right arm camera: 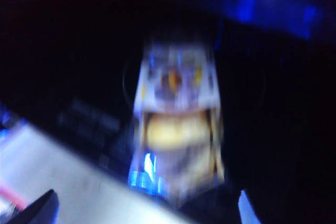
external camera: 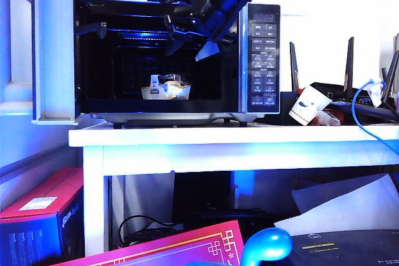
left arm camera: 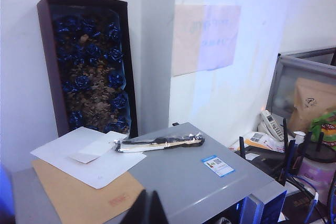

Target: Open the microwave door, place the box of snacks from the top of the microwave inside, then close the microwave door.

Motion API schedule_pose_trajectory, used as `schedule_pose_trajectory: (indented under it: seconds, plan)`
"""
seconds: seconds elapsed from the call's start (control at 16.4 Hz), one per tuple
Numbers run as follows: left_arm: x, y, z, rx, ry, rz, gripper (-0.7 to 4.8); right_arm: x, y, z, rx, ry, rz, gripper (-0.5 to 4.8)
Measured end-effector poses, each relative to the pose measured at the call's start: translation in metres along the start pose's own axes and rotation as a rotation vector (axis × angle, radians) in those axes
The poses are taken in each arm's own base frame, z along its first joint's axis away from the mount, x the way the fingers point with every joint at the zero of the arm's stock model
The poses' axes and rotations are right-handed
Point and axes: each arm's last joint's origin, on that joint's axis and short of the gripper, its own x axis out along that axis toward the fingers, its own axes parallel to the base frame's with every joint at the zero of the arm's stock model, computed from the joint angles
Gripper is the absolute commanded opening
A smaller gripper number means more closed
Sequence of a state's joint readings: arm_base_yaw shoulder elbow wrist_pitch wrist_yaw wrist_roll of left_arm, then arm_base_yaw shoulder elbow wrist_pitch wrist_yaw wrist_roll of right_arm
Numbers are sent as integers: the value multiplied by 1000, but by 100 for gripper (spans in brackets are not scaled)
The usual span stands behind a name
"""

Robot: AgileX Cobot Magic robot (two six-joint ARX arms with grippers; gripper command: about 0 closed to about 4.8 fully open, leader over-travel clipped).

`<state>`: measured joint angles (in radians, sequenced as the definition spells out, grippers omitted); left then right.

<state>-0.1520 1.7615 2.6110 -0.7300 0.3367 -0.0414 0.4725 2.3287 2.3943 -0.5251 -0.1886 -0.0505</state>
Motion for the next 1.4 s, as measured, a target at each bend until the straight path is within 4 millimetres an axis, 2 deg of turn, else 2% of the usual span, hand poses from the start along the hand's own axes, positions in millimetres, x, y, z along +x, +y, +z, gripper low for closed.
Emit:
schedule_pose_trajectory:
  seconds: [0.06,0.12,0.18,0.3,0.55,0.97,1.1,1.4]
  plan:
    - [0,0,0,0,0,0,-4,-5,1,-1,10,44,0,175]
    - [0,0,0,0,0,0,-4,-8,2,-3,19,78,2,28]
    - [0,0,0,0,0,0,-4,-10,3,-5,25,104,13,-5]
    - [0,0,0,0,0,0,-4,-5,2,-10,20,127,29,-6]
    - [-1,0,-1,-6,15,0,-4,20,-1,-28,27,148,30,-6]
    - [-6,-2,-1,-14,38,2,-4,54,-8,-43,9,33,14,-5]
    - [-6,-2,-6,-32,87,4,-4,69,-10,-54,11,16,-12,-5]
    - [-10,-3,-18,-79,218,10,-4,82,-7,-56,30,-80,-54,-5]
